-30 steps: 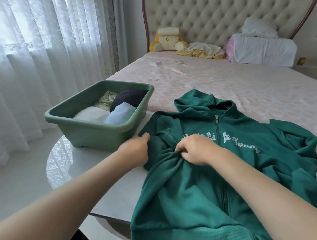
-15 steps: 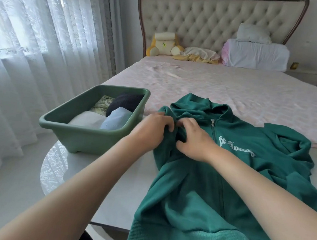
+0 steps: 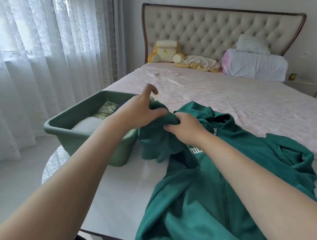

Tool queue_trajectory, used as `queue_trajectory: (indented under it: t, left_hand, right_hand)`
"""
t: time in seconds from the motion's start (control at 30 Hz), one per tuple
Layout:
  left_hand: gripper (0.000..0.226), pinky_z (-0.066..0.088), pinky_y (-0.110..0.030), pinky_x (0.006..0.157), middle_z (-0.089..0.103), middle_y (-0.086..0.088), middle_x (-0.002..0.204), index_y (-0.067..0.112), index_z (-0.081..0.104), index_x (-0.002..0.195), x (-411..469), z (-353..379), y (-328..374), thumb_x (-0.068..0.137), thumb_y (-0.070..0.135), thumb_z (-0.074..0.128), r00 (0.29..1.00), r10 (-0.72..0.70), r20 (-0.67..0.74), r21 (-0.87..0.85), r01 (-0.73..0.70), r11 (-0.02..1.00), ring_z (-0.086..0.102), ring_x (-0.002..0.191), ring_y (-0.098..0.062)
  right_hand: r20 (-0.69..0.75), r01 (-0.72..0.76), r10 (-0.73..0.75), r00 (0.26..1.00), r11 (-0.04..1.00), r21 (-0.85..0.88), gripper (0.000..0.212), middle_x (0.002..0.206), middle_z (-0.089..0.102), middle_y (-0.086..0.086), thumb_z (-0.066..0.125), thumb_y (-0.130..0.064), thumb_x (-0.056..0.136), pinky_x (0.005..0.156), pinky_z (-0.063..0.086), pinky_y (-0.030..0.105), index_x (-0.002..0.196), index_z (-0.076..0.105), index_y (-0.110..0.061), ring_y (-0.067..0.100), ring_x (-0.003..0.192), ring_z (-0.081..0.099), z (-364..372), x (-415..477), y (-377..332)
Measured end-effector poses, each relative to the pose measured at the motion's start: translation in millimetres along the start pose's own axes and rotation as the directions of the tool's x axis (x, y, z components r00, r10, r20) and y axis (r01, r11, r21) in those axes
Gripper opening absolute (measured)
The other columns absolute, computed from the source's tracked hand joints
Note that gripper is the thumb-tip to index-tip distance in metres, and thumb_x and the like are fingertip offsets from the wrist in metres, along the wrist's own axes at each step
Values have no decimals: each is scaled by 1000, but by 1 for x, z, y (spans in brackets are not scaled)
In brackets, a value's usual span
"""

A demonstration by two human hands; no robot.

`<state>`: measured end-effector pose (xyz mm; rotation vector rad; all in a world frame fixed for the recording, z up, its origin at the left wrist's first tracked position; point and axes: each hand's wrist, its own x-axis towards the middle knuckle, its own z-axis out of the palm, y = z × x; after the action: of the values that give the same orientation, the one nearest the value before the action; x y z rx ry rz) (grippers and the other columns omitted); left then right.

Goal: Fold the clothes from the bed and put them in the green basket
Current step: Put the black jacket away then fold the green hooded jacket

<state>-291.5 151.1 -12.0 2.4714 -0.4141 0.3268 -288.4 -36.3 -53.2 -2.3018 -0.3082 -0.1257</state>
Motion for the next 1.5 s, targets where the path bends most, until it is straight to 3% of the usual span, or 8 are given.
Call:
queue_trajectory:
  t: [0.13,0.4,0.6,0.83,0.97,1.1,1.37,1.5]
  left_hand:
    - [65,55,-34,75,61,1,117,37,40,142,-4,-1,-11,84,29,69,956,-160,248,165,121,979,67,85,-23]
    - [54,40,-20,84,64,0,121,21,62,127,21,-29,-41,87,-5,36,820,-225,-526,-334,44,941,58,112,-21]
    - [93,12,-46,121,-3,-2,166,42,14,155,24,-20,-42,83,-9,43,919,-259,-296,-70,249,966,-1,152,-26]
    - [42,40,-40,104,61,6,133,36,65,124,25,18,-34,96,14,43,996,72,59,346,-88,934,53,121,-20]
    - [35,31,-37,97,61,-1,124,30,63,122,23,40,-31,92,25,46,998,54,31,697,-60,714,53,113,-26]
    - [40,44,-40,97,60,-8,126,17,62,127,20,88,-9,90,11,50,952,228,205,439,-297,848,55,115,-29]
    - [68,30,-60,106,15,-15,161,24,-7,158,9,159,-33,103,47,27,730,-591,344,625,292,724,27,141,-41]
    - [46,43,-43,94,45,-16,140,11,40,143,21,167,-15,101,30,38,918,-333,215,626,132,768,45,127,-34]
  right_hand:
    - [24,-60,56,998,962,265,6,73,67,4,67,-20,90,46,48,29,91,66,-13,17,53,61,11,8,-5]
    - [-50,-23,43,998,937,349,69,151,39,-3,70,-18,89,98,51,38,150,39,-29,17,133,47,24,42,-6]
    - [224,-97,56,973,980,175,74,146,51,3,71,-26,88,109,43,32,153,37,-33,15,132,51,49,43,-14]
    - [83,-26,5,997,968,250,23,78,59,1,46,1,88,62,38,32,77,60,-14,17,71,49,76,44,-19]
    - [-114,-98,119,986,980,174,34,106,70,-6,51,1,85,87,49,28,90,68,-28,16,103,64,62,35,23]
    - [102,-206,244,964,935,-291,48,135,61,-4,67,-22,82,104,44,33,130,58,-24,20,124,57,54,20,75]
    - [161,-162,268,950,863,-479,86,167,18,6,54,-61,93,123,16,43,160,19,-19,22,153,17,48,0,124]
    - [72,-160,227,971,846,-508,67,156,37,4,54,-60,93,118,23,46,149,41,-26,26,145,32,34,9,140]
